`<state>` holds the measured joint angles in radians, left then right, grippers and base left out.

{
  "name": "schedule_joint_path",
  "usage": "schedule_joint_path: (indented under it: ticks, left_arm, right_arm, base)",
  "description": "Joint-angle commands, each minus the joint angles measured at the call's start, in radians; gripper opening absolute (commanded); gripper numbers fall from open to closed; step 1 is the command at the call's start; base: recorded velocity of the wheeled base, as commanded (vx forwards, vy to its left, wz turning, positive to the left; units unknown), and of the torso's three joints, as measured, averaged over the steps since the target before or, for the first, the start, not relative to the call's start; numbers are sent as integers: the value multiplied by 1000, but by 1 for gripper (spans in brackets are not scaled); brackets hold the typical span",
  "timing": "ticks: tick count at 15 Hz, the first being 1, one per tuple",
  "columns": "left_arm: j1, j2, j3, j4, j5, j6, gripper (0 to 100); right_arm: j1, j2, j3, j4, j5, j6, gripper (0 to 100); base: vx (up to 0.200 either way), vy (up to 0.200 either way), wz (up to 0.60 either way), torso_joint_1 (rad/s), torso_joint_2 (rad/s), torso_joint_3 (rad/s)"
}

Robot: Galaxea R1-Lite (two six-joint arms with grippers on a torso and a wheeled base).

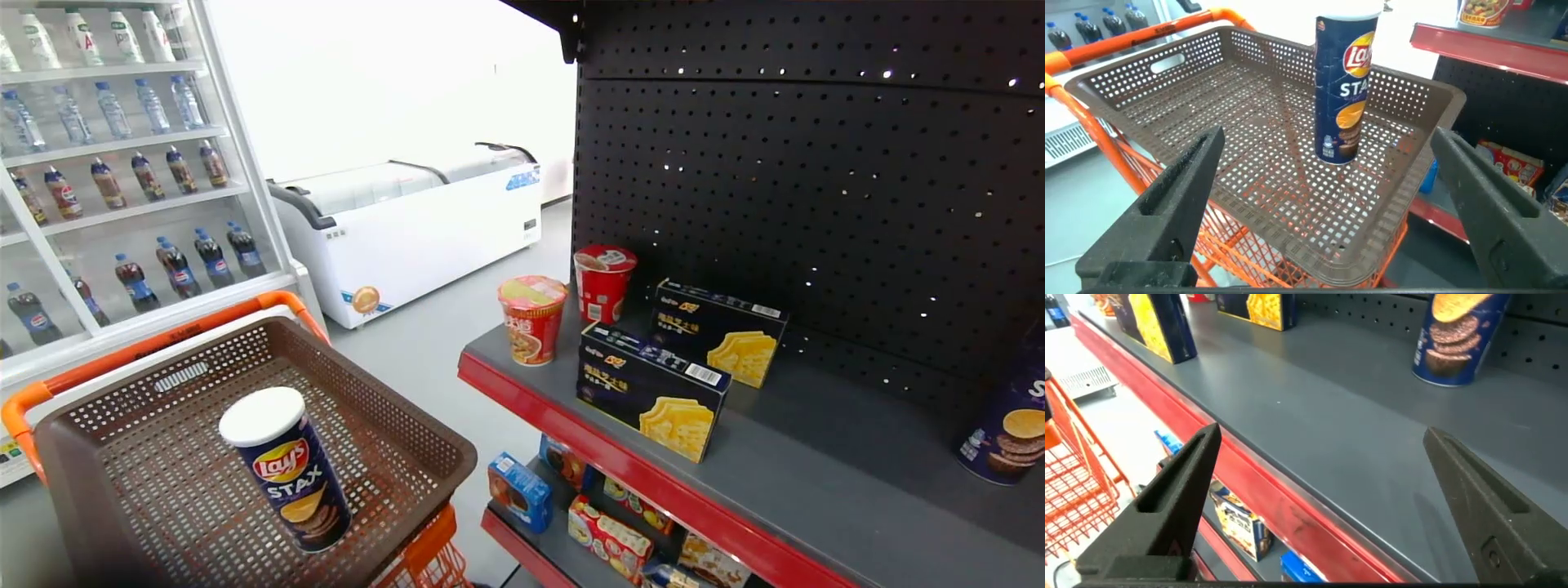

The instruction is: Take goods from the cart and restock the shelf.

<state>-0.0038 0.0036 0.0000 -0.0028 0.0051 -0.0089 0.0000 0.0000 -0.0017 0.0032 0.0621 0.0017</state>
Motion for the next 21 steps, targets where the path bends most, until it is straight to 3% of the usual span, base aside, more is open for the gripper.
schedule_joint_path:
  ticks: [1,12,15,21]
  left_arm:
    - [-1,1,0,0,-1,0,100]
    - [-2,3,0,1,-1,-8,100]
    - [-2,3,0,1,-1,-8,100]
    - [-2,3,0,1,-1,-2,100]
  right_arm:
    - [0,0,0,0,1,0,100]
    - [0,0,0,0,1,0,100]
    - [-2,0,2,0,1,0,100]
    - [0,0,0,0,1,0,100]
  base:
    - [0,0,0,0,0,0]
    - [0,0,0,0,0,0]
    - [0,0,600,1,6,1]
    - [0,0,0,0,0,0]
